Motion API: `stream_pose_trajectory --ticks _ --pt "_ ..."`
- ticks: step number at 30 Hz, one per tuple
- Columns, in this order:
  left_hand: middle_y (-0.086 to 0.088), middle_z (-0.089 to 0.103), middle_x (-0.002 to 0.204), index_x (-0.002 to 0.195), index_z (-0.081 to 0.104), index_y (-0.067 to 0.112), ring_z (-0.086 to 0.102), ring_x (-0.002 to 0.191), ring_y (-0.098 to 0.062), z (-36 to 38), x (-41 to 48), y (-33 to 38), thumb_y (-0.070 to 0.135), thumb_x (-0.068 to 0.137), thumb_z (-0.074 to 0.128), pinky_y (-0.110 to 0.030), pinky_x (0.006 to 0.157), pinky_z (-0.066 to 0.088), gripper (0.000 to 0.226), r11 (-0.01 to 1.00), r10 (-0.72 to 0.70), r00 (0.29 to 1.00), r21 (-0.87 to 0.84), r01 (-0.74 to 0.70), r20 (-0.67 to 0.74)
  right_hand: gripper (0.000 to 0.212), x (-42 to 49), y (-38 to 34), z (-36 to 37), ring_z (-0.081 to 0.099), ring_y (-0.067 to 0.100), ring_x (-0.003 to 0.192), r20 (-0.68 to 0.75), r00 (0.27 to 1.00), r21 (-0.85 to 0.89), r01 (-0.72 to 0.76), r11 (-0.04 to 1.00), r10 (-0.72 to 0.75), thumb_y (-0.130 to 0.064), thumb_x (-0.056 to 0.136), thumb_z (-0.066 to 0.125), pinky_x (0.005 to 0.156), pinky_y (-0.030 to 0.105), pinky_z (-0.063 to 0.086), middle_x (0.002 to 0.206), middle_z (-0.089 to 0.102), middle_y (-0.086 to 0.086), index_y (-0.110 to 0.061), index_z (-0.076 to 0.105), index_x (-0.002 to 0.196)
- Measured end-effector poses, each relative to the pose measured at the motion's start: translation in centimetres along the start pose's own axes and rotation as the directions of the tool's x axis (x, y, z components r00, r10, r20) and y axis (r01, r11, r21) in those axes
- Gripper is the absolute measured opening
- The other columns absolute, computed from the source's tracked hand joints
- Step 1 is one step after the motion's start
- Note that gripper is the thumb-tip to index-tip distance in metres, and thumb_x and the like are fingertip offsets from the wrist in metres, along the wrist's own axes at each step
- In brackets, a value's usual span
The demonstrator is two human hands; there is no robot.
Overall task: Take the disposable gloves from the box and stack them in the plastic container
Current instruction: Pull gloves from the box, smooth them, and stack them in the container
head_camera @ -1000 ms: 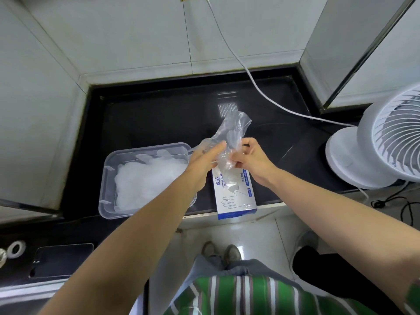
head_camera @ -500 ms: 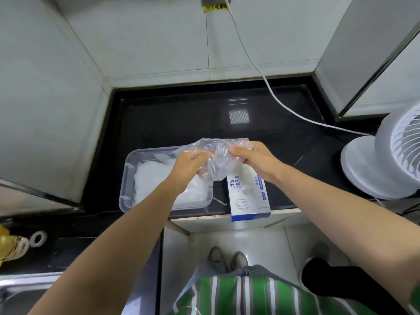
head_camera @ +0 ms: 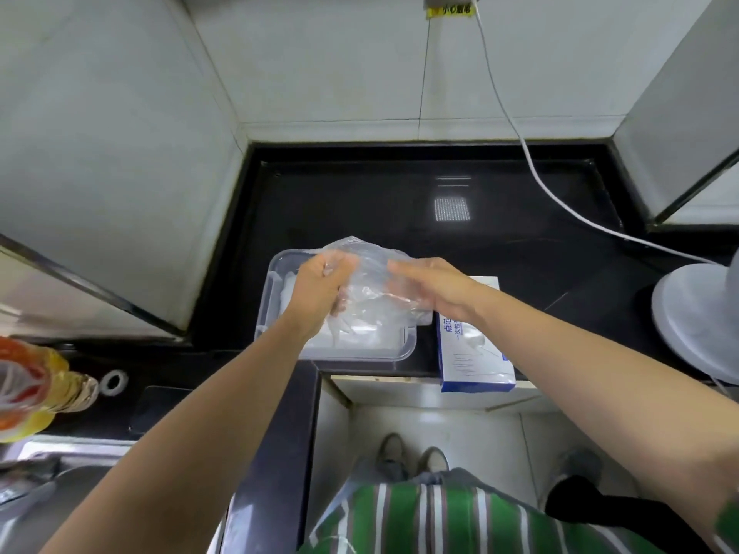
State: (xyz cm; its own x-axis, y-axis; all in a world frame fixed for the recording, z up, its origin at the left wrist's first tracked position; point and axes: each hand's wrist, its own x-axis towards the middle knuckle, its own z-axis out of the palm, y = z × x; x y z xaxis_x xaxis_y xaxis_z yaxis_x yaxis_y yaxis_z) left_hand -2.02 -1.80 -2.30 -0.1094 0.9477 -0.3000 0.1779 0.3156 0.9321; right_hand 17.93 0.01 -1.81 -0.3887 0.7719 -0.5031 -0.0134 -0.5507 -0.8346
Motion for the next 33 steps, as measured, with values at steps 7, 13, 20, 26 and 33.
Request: stream_pose_trajectory --ticks 7,13,20,26,33 --pt "-0.002 0.048 0.064 0.089 0.059 0.015 0.04 0.052 -0.009 -2.7 0.7 -0.7 0.046 0.095 0.056 -0.019 0.048 0.04 0.031 0.956 -0.259 0.965 0.136 0.26 -0.024 0.047 1.7 0.3 3.4 0.057 0.015 0.067 -0.304 0.938 -0.121 0.132 0.984 -0.164 0.001 0.09 0.061 0.058 0.024 0.05 0.1 0.06 0.009 -0.025 0.054 0.128" --pt "-0.009 0.066 0.113 0.108 0.062 0.017 0.064 0.105 -0.026 -4.0 1.1 -1.5 0.035 0.091 0.066 -0.045 0.101 0.049 0.025 0.869 -0.47 0.882 -0.164 0.467 0.024 0.038 2.7 1.6 5.7 0.047 0.01 0.057 -0.288 0.918 -0.241 0.206 0.948 -0.273 0.005 0.098 0.043 0.045 0.014 0.04 0.082 0.055 0.0 -0.017 0.068 0.116" --pt "-0.007 0.059 0.088 0.119 0.052 0.004 0.058 0.069 -0.018 -2.4 1.9 -3.3 0.025 0.102 0.043 -0.032 0.056 0.05 0.028 0.977 -0.176 0.965 0.085 0.195 -0.194 0.036 4.7 3.3 6.2 0.062 0.014 0.088 -0.319 0.907 -0.385 0.14 0.912 -0.274 -0.004 0.102 0.046 0.066 0.014 0.052 0.114 0.064 0.003 -0.013 0.063 0.132" --pt "-0.009 0.057 0.086 0.126 0.045 0.0 0.061 0.084 -0.027 -2.7 2.8 -4.7 0.022 0.104 0.038 -0.027 0.069 0.044 0.032 0.706 0.001 0.988 0.7 0.108 -0.153 0.046 5.2 3.9 5.9 0.057 0.023 0.11 -0.196 0.924 -0.773 0.062 0.632 -0.33 -0.004 0.097 0.054 0.105 0.037 0.046 0.146 0.048 0.007 -0.014 0.052 0.142" --pt "-0.013 0.057 0.11 0.149 0.025 0.008 0.06 0.091 -0.023 -1.2 3.7 -5.9 0.029 0.105 0.034 -0.029 0.068 0.046 0.049 0.656 -0.123 0.982 0.731 0.187 -0.142 0.033 4.7 2.8 5.8 0.052 0.01 0.093 -0.163 0.762 -0.893 0.156 0.422 -0.627 -0.013 0.085 0.071 0.072 0.016 0.048 0.114 0.047 -0.003 -0.02 0.066 0.116"
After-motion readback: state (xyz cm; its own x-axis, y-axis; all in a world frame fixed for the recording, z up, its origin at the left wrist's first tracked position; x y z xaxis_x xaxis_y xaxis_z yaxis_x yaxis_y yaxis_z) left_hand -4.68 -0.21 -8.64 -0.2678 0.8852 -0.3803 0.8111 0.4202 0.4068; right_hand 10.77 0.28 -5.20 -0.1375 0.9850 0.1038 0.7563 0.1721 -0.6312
